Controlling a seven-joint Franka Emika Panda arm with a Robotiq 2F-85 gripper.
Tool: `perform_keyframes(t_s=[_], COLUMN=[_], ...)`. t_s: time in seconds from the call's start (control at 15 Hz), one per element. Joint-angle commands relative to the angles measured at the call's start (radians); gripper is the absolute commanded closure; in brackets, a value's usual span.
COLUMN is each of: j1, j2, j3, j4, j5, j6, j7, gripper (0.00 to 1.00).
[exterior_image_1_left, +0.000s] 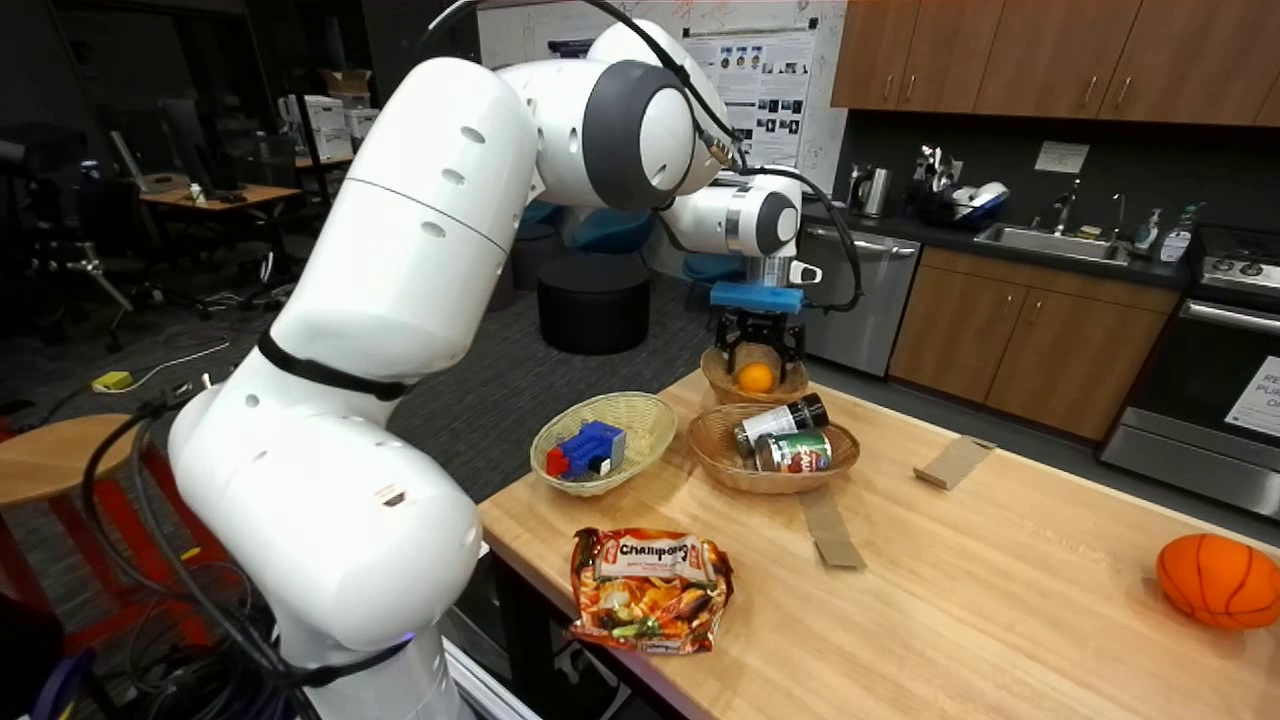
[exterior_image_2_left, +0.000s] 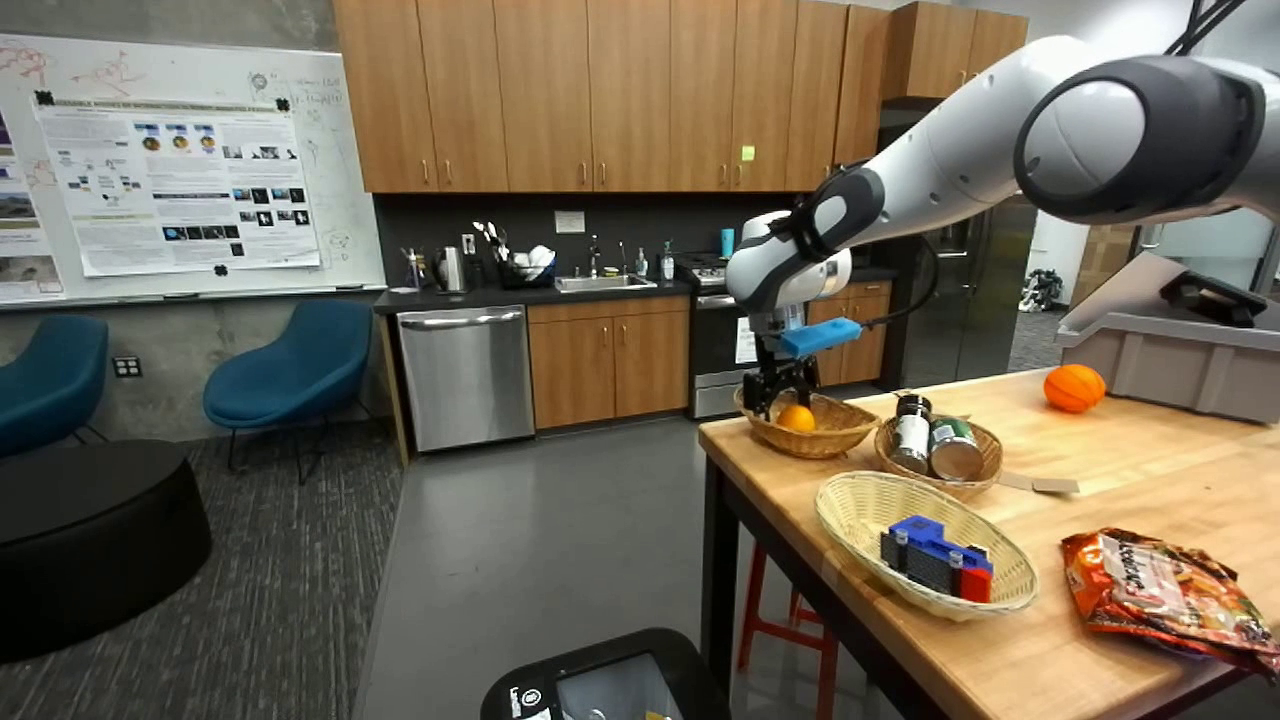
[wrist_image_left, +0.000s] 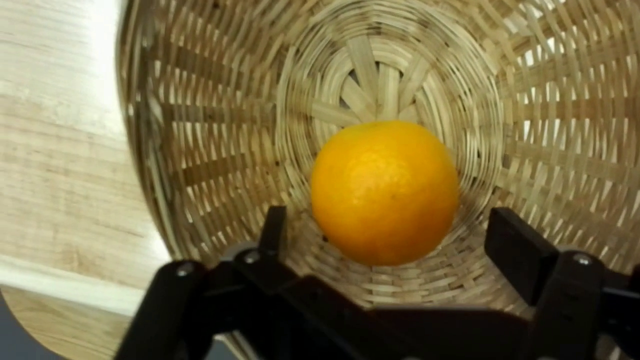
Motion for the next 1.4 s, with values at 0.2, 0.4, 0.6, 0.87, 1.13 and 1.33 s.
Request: perform_keyframes(t_s=[0.2, 0.4, 0.6, 0.87, 1.13, 1.33], j1=[-0.004, -0.011, -0.012, -0.013, -0.015, -0.014], j2=[-0.082, -0.099, -0.106, -0.095, -0.095, -0.091], j3=[-0.034, -0.032, -0.022, -0.002, 0.009, 0.006], j4=[-0.036, -0.047, -0.053, -0.049, -0.064, -0.076], j5=[-0.039, -0.027, -0.015, 0.026, 0.055, 0.061], j6=[-0.052, -0.064, -0.064, -0.058, -0.057, -0.046], j7=[0.02, 0.024, 0.024, 0.037, 0.036, 0.049], gripper=[0.0, 0.0, 0.0, 0.0, 0.0, 0.0])
